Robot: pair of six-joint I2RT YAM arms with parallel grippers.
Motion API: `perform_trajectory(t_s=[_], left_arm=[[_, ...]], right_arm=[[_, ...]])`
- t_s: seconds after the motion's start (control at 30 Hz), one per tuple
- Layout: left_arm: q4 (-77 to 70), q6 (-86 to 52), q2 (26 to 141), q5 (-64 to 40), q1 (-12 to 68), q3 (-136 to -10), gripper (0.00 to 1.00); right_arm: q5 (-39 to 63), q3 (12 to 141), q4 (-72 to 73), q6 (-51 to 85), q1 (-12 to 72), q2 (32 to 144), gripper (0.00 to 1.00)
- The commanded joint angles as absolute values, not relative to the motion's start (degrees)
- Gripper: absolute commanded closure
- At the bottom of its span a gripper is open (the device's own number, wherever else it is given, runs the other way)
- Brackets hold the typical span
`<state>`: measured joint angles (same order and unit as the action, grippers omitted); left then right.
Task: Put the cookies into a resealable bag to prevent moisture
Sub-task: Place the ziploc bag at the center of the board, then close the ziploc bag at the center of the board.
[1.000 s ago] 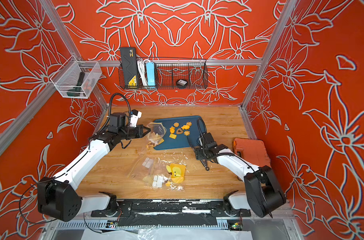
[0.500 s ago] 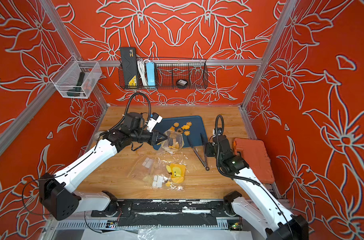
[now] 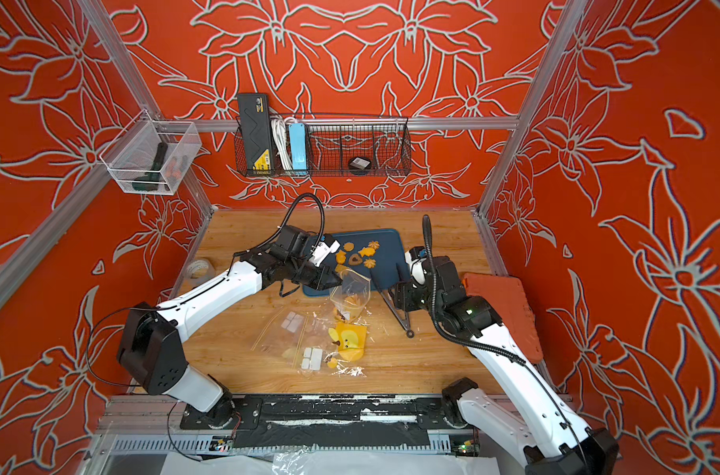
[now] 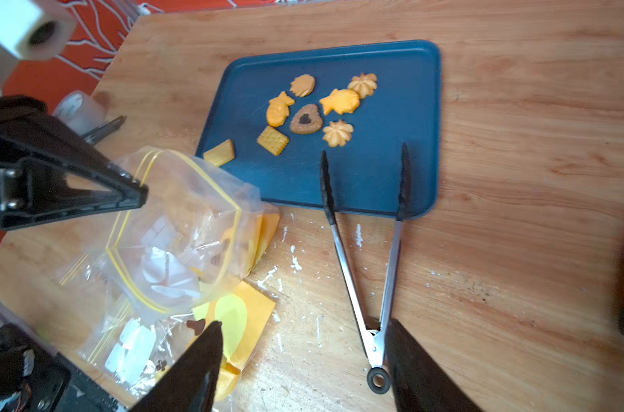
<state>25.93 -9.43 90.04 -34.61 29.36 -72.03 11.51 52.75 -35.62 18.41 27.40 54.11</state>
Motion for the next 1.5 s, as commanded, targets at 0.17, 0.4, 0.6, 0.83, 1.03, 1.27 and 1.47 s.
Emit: perform_trajectory(t_s=[0.17, 0.4, 0.6, 0.83, 1.03, 1.27, 1.47], left_arm=[[26.98, -7.38, 90.88, -34.54, 30.15, -73.48, 1.0], [27.33, -7.47, 91.1, -34.28, 30.23, -73.48, 1.0], [27.41, -7.21, 90.71, -34.1, 30.34, -73.21, 1.0], [27.47, -7.29, 90.29, -33.93, 30.33, -72.97, 1.0], [27.34, -7.29, 89.93, -33.76, 30.32, -72.61, 1.0], [27.25, -7.25, 89.23, -32.83, 30.32, -71.99, 1.0], [26.66, -7.81, 88.15, -31.06, 30.32, -71.56, 0.92]], right_arm=[[19.69, 60.73, -35.74, 6.25, 29.71, 65.45, 0.27], [24.41, 66.09, -32.34, -7.29, 30.81, 74.45, 0.3], [26.34, 72.39, -34.71, -13.85, 30.85, 81.22, 0.41], [25.92, 74.0, -34.54, -15.03, 30.9, 84.54, 0.52], [26.38, 73.74, -33.67, -14.3, 30.93, 86.27, 0.6], [25.21, 72.63, -32.29, -12.8, 30.87, 86.98, 0.82], [20.42, 71.64, -31.82, -9.29, 30.85, 85.78, 1.0]])
